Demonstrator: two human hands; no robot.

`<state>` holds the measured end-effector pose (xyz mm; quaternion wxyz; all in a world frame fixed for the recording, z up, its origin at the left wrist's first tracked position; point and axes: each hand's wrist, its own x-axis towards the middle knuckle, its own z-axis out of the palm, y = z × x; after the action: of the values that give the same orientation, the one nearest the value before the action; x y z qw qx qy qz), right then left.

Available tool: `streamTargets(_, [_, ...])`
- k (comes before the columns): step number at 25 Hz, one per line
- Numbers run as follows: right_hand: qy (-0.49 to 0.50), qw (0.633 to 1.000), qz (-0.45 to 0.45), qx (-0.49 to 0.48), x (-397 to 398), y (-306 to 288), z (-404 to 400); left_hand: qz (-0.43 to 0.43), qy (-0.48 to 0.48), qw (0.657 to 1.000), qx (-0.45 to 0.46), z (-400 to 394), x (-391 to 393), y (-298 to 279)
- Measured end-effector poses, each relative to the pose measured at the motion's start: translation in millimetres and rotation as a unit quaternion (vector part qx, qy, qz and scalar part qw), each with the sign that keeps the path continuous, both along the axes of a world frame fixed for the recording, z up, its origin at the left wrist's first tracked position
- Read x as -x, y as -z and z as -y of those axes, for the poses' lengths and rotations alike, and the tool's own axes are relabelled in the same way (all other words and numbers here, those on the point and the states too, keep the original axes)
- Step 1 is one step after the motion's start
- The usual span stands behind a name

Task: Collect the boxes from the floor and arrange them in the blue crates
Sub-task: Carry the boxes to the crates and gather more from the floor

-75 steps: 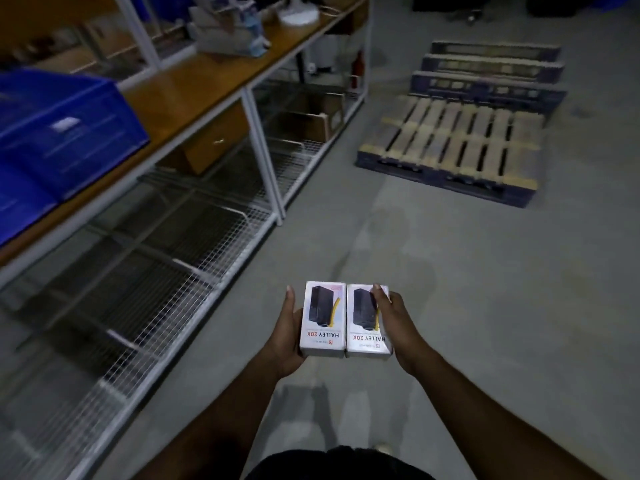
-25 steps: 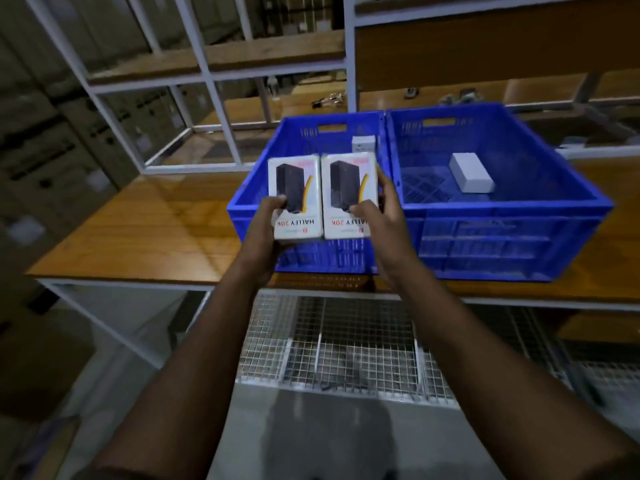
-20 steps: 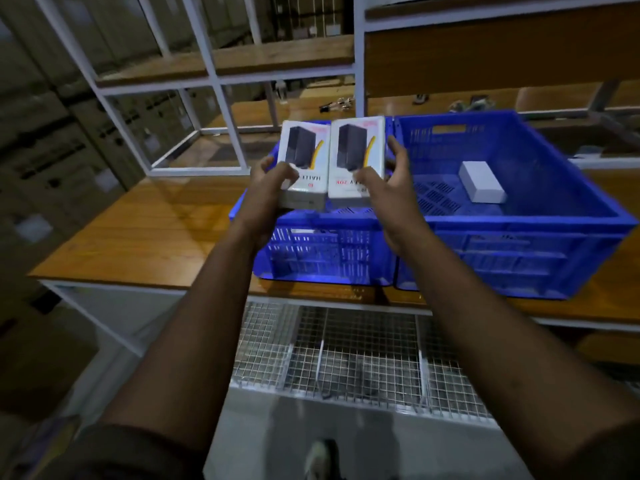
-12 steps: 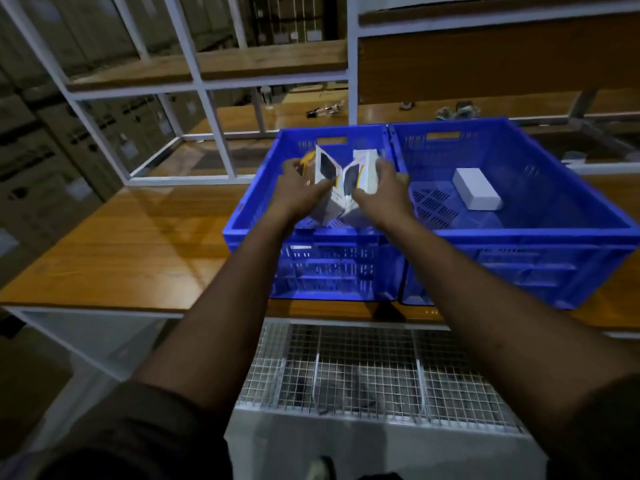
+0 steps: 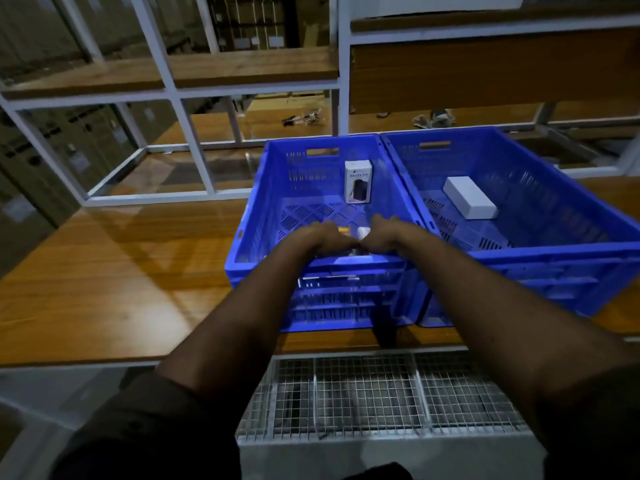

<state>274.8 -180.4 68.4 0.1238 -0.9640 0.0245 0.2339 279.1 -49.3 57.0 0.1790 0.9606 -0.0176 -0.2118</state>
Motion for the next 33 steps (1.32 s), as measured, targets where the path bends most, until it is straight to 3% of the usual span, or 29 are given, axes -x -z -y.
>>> streamTargets(4, [-0.053,0.993,-0.104,-0.018,-7.0,8.2,0.8,-0.046,0.045,0.998,-0.019,-2.5,0.7,1.0])
streamTargets(9, [-0.15,0.975,-0.069,0.151,-19.6,16.2,-3.9,-0.016,0.074,0.994,-0.074,-6.6,-1.1,4.1])
streamTargets(16, [-0.09,0.984,-0.1,0.115,-17.2,18.1,-5.9,0.081,0.02,0.995,-0.054,-15.9,-4.8,13.5])
streamTargets(18, [-0.075,0.99,-0.021,0.116,-14.4,19.4,-4.5,0.172,-0.013,0.984,-0.041,-16.2,1.0,12.2])
streamTargets(20, [-0.034,0.984,0.129,0.114,-8.5,18.5,-1.3,0.276,-0.033,0.96,-0.035,-13.4,9.2,8.1])
streamTargets(22, [-0.021,0.956,0.282,0.085,-2.7,16.5,1.3,0.341,-0.043,0.939,-0.027,-9.4,16.1,2.1])
streamTargets(25, [-0.056,0.908,0.414,-0.002,8.4,14.0,2.0,0.388,-0.088,0.917,-0.02,-7.7,27.3,-5.0])
streamTargets(33, [-0.156,0.877,0.433,-0.136,59.9,24.0,7.6,0.433,-0.21,0.875,0.053,8.4,88.7,12.3])
